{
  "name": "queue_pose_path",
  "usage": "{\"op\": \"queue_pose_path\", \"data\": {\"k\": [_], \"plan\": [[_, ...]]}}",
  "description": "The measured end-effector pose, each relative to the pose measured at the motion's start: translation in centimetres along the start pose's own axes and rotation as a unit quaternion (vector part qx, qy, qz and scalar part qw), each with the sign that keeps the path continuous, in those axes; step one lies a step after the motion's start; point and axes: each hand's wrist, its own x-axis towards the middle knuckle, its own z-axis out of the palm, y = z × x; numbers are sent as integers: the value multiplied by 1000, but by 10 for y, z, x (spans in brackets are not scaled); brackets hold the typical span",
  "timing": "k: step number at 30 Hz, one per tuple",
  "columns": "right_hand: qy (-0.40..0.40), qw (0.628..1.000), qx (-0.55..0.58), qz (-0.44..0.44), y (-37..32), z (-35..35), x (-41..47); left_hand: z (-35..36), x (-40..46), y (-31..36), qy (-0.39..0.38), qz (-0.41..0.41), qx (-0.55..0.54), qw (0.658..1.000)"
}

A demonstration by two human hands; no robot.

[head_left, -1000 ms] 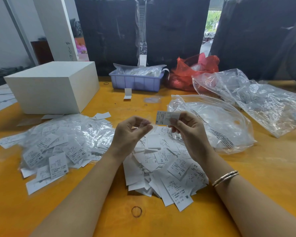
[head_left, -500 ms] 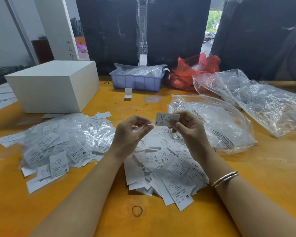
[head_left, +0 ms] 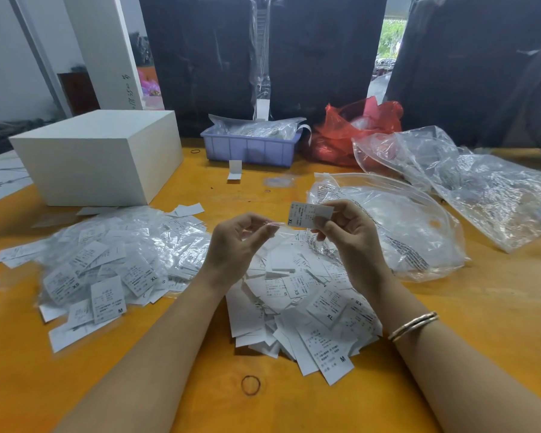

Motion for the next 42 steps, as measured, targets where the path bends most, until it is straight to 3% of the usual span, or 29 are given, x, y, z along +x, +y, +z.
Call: {"op": "queue_pose_path", "data": {"k": [19,38,42], "plan": [[-15,998,62,5,-2,-3,1,0,0,-1,-23,-51,-75,996],[-26,999,-35,-11,-3,-3,1,0,0,-3,-39,-77,-103,991],[-61,992,-110,-28,-1,-7,0,1,0,-4,-34,-85,-133,987]]}}
